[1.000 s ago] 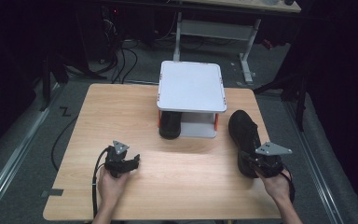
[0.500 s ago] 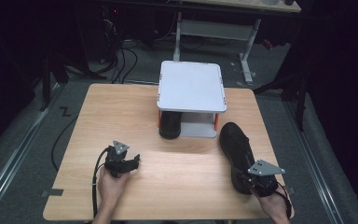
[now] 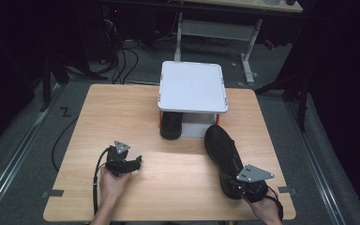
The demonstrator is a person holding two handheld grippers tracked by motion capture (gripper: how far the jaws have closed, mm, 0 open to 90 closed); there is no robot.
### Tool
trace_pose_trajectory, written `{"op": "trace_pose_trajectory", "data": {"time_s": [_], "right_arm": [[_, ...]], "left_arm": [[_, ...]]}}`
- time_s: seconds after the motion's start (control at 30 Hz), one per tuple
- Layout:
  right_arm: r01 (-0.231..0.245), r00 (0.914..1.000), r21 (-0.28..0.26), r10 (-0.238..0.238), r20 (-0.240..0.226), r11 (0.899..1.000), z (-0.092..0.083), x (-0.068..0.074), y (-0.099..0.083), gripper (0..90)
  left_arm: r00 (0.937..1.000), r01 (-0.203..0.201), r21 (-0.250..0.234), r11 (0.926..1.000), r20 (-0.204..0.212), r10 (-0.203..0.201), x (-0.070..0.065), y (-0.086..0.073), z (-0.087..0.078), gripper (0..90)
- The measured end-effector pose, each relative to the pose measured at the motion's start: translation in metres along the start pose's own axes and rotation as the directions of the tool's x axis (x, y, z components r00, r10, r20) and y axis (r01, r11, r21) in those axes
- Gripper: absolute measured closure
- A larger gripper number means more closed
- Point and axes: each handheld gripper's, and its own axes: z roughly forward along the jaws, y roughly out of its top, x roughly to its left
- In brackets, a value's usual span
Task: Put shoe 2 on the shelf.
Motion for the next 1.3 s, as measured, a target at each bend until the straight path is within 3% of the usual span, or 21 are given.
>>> {"op": "trace_pose_trajectory", "data": {"time_s": [0.07, 0.57, 0.7, 0.93, 1.3], "right_arm": [[0.004, 1.0, -0.005, -0.004, -0.003, 1.0, 0.004, 0.0, 0.005, 83.4], [0.012, 0.9998, -0.016, -0.013, -0.016, 1.0, 0.04, -0.005, 0.045, 83.4], [0.003, 0.9999, -0.015, -0.003, -0.016, 1.0, 0.048, -0.008, 0.053, 83.3], [-0.016, 0.9999, 0.01, 0.016, -0.002, 1.0, 0.06, -0.013, 0.06, 83.3], [-0.044, 0.999, 0.038, 0.044, -0.003, 0.998, 0.078, -0.016, 0.066, 83.2]], "left_arm": [[1.0, -0.005, -0.001, 1.0, -0.004, 0.005, -0.003, 0.002, 0.0, 20.6], [0.9925, 0.029, -0.049, 0.9984, 0.12, -0.023, -0.039, 0.042, -0.006, 20.4], [0.9925, 0.024, -0.06, 0.9979, 0.121, -0.017, -0.049, 0.057, -0.006, 19.4], [0.9798, 0.08, -0.067, 0.9946, 0.189, -0.066, -0.069, 0.093, -0.005, 19.7], [0.9672, 0.1, -0.11, 0.9889, 0.244, -0.071, -0.103, 0.134, 0.007, 21.5]]}}
